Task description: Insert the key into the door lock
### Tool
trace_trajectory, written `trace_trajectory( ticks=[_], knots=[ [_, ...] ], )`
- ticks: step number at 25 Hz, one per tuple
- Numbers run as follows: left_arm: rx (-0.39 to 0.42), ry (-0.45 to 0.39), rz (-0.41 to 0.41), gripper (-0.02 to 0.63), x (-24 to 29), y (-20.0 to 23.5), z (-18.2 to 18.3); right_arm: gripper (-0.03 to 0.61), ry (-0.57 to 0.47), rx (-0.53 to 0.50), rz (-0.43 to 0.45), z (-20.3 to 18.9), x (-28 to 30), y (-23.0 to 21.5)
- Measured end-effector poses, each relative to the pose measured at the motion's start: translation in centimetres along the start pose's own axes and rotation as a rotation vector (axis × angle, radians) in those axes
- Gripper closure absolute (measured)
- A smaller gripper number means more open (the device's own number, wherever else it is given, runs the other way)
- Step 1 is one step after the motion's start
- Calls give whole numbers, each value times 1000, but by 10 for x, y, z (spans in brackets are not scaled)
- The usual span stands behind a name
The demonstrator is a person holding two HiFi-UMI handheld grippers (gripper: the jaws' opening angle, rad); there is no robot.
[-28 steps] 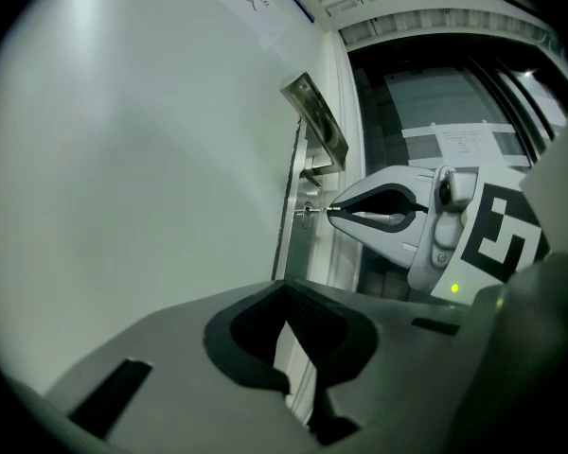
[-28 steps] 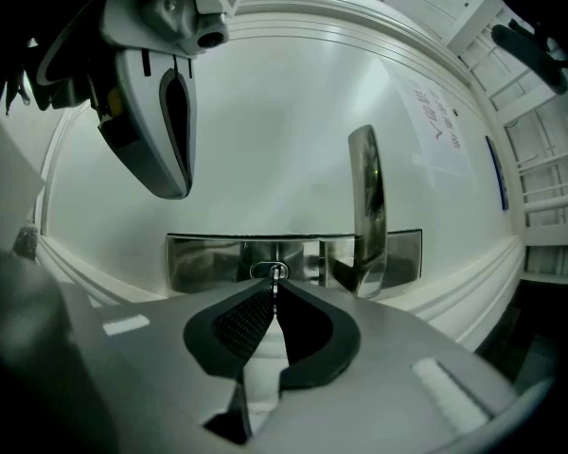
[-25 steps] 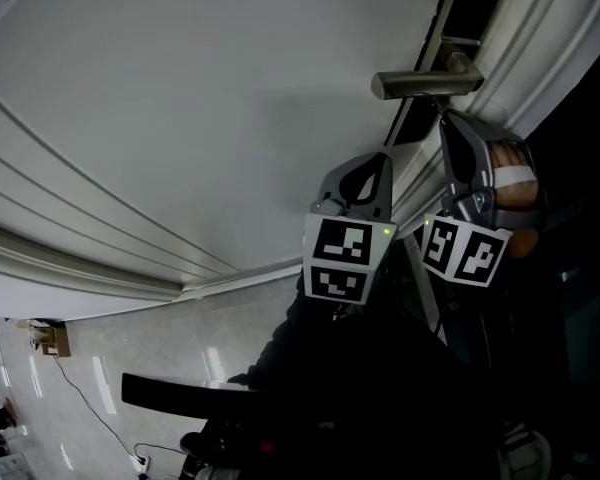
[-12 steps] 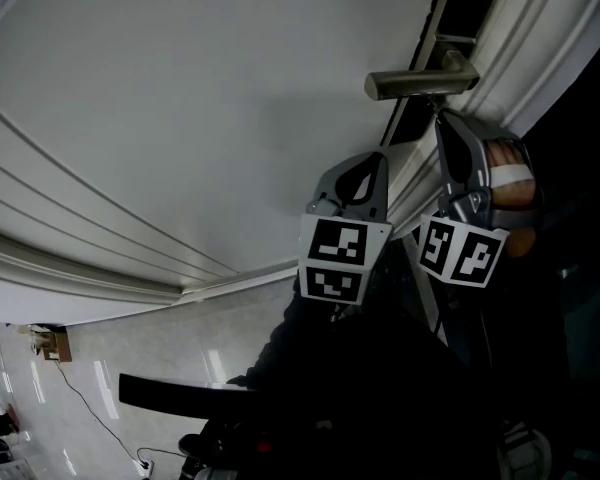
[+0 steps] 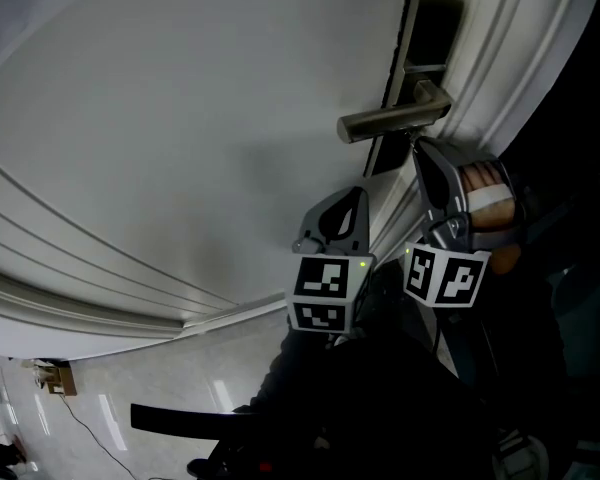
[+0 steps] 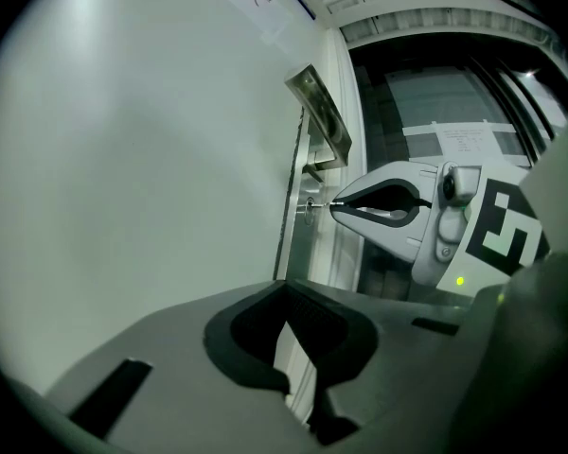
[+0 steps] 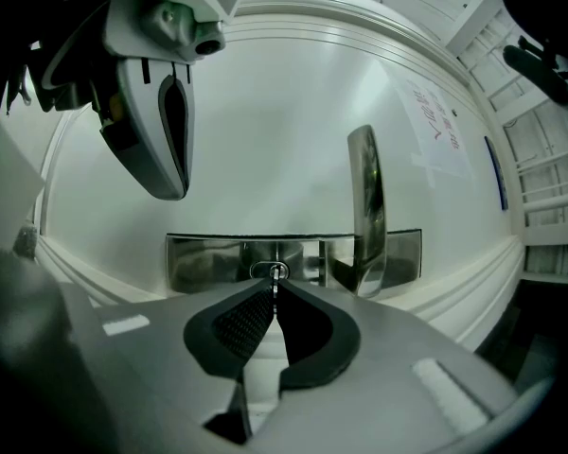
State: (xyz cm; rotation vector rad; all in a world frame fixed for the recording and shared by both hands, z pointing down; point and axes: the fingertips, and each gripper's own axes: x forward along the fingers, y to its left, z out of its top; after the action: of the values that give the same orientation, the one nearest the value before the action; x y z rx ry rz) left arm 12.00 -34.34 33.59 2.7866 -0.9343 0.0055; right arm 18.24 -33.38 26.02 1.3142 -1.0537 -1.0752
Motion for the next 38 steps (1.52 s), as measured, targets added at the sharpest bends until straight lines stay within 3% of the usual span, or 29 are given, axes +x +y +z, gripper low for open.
trace_trajectory(
  ticks=[38],
  knots=[
    [-13,-4,-15,612,3,-2,-4,566,7,-32,-7,0,5,1]
  ],
)
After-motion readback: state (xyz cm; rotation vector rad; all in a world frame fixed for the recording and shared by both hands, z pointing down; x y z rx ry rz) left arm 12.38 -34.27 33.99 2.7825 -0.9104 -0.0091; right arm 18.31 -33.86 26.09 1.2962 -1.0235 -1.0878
